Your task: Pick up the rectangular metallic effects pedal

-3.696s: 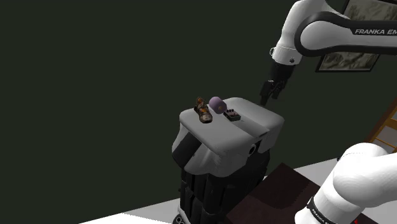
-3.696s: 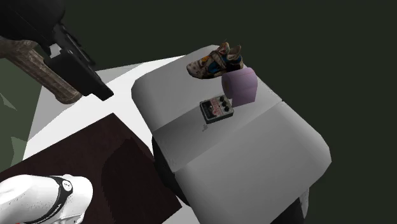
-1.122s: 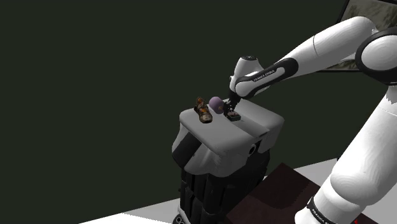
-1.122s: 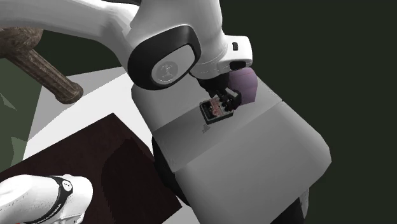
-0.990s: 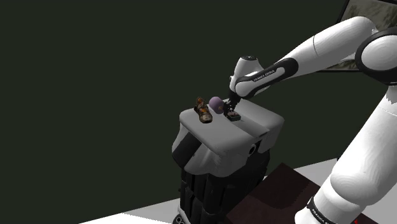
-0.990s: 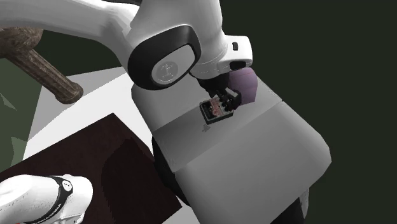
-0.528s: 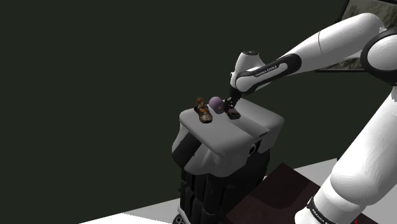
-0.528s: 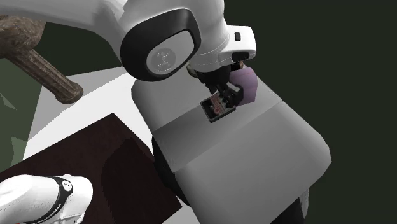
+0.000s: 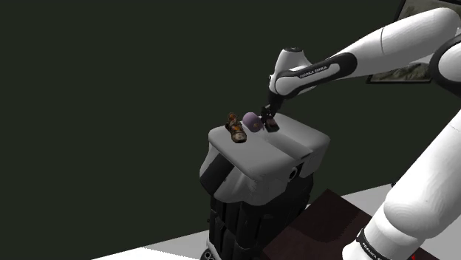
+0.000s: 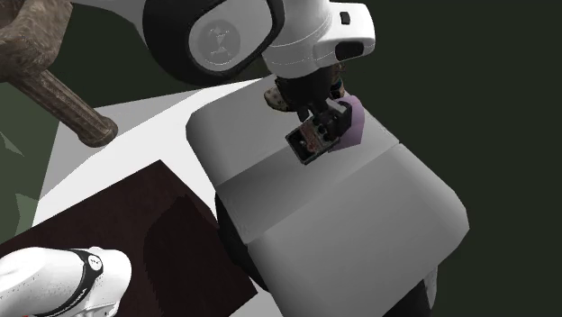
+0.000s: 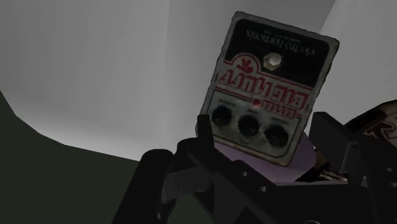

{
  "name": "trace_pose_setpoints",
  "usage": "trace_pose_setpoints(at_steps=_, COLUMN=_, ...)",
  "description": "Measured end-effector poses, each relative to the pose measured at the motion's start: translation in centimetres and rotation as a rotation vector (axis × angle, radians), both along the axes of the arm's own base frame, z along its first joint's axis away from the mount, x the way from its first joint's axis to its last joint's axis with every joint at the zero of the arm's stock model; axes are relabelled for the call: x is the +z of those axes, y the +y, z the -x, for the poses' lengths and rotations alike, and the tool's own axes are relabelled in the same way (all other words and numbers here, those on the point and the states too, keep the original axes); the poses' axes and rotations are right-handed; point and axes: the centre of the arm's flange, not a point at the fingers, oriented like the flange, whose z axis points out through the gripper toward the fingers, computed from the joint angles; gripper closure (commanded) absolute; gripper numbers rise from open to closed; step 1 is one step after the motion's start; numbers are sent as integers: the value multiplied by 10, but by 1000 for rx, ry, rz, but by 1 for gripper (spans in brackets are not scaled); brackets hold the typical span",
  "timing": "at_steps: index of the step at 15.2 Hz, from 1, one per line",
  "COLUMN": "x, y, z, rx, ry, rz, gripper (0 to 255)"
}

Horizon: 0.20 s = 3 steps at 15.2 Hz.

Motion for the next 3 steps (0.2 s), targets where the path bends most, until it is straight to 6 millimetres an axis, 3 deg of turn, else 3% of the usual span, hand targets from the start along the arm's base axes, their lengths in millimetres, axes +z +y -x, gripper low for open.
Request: trace_pose_setpoints(at_steps=3, x=14, y=0, z=1, rx=0, ry=0, rz=0, gripper=255)
